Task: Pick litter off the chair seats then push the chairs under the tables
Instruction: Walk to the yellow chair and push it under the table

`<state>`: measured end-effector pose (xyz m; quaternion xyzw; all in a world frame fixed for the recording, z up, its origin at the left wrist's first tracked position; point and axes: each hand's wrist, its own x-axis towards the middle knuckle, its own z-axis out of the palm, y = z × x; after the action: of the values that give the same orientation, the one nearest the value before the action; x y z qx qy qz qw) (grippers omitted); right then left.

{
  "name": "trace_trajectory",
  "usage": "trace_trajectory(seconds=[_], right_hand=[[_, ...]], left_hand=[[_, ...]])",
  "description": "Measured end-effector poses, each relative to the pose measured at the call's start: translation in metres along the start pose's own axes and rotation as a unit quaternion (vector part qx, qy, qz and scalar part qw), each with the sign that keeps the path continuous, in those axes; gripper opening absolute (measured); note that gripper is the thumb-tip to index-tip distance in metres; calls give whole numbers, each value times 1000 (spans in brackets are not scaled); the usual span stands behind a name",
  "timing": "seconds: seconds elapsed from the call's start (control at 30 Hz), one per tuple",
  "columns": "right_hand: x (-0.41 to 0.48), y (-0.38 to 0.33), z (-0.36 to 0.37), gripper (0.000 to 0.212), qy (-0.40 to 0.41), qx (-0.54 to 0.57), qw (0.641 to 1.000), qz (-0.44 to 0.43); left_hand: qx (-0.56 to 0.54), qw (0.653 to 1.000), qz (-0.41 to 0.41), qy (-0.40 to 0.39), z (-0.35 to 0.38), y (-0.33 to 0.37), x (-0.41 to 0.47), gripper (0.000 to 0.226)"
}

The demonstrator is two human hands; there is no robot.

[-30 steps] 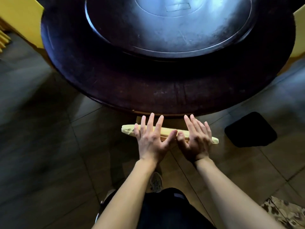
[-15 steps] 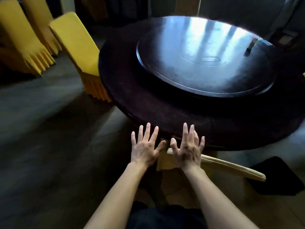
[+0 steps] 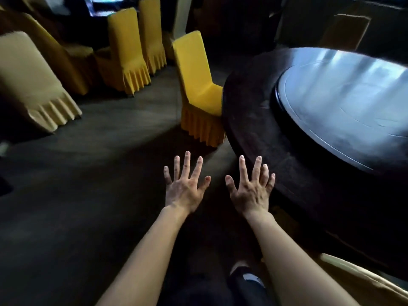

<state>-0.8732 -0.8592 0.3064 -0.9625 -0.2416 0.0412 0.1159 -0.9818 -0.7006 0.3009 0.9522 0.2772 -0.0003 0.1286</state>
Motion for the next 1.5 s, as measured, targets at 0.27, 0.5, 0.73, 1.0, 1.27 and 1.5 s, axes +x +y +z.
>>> trace_trajectory(seconds=[0.27,0.5,0.73,1.0,1.27,1.5], right_hand=[[105,-91,34,90,-30,11,998,-62],[236,-148,68,84,-35,32,997,-55],[357,-208,81,83,-45,50,997,-49],[451,-272,105,83,-66,21,996,-54],[569,-367,131,84,-61,14,998,-3],[667,-454,134,84,-53,17,995,84]], left_hand=[[17,998,-64,-12,-21,-88,95,68],[18,995,-93,-15,-37,-146,221,67],[-1,990,-133,-36,-60,-192,329,64],[-19,987,-150,-53,-68,-261,426,63],[-14,989,-128,-75,-88,-375,554,63],[-28,993,-80,-76,-133,-452,683,63]])
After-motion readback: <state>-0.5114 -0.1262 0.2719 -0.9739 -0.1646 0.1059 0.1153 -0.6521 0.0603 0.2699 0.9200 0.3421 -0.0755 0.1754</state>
